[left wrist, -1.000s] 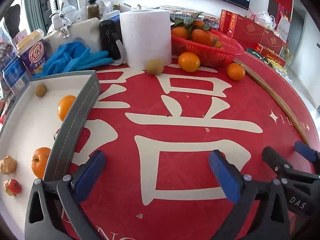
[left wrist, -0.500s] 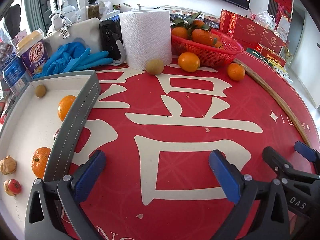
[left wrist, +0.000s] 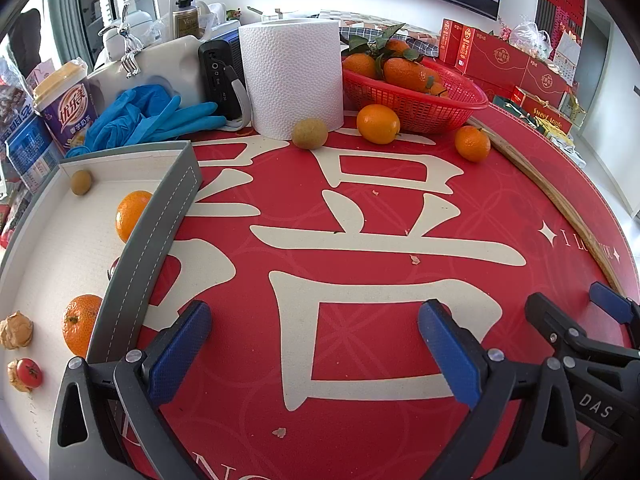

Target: Organize fruits

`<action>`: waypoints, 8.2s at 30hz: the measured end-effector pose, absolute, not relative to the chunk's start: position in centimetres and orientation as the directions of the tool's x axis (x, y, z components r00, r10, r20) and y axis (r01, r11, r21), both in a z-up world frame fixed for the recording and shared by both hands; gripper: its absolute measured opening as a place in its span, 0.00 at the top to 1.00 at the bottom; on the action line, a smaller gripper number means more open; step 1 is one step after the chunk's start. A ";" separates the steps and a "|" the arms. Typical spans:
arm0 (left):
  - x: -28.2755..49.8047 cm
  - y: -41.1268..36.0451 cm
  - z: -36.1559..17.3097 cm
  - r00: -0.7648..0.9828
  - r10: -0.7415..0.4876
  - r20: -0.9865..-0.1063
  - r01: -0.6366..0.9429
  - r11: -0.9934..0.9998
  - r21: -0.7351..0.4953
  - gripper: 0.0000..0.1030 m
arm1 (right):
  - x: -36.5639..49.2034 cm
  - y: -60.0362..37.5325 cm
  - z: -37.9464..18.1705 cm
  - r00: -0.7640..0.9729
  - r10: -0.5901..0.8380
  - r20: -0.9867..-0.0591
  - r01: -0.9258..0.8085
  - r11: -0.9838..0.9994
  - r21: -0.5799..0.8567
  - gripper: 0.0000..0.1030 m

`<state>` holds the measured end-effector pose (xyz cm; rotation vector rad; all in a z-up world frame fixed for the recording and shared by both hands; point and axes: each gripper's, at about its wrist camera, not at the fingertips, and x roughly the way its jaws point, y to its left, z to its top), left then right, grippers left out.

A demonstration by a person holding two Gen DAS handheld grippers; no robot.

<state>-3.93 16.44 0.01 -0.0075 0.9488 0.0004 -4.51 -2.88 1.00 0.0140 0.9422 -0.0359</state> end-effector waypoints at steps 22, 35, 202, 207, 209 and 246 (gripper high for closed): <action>-3.9 16.4 0.0 0.584 -0.005 -0.812 -0.003 1.000 -0.008 0.00 | -4.5 -2.9 1.0 0.588 -0.025 -0.809 0.037 0.999 -0.003 0.01; -3.9 16.4 0.0 0.585 -0.006 -0.811 -0.002 1.000 -0.009 0.00 | -4.5 -2.9 1.0 0.588 -0.025 -0.809 0.038 0.999 -0.003 0.01; -11.1 34.9 4.7 0.548 0.209 -0.810 -0.308 0.951 0.037 0.00 | -3.5 20.4 7.5 0.357 0.318 -0.878 -0.534 0.841 0.087 0.00; -11.1 34.3 5.0 0.551 0.227 -0.803 -0.299 0.952 0.064 0.00 | -3.7 20.3 7.4 0.360 0.308 -0.881 -0.538 0.840 0.074 0.00; -11.2 34.1 5.1 0.553 0.234 -0.800 -0.300 0.951 0.071 0.00 | -3.9 20.4 7.3 0.363 0.301 -0.882 -0.541 0.839 0.064 0.00; -10.8 32.6 4.6 0.544 0.220 -0.810 -0.249 0.964 0.094 0.00 | -5.0 21.5 6.9 0.383 0.268 -0.884 -0.584 0.811 -0.007 0.00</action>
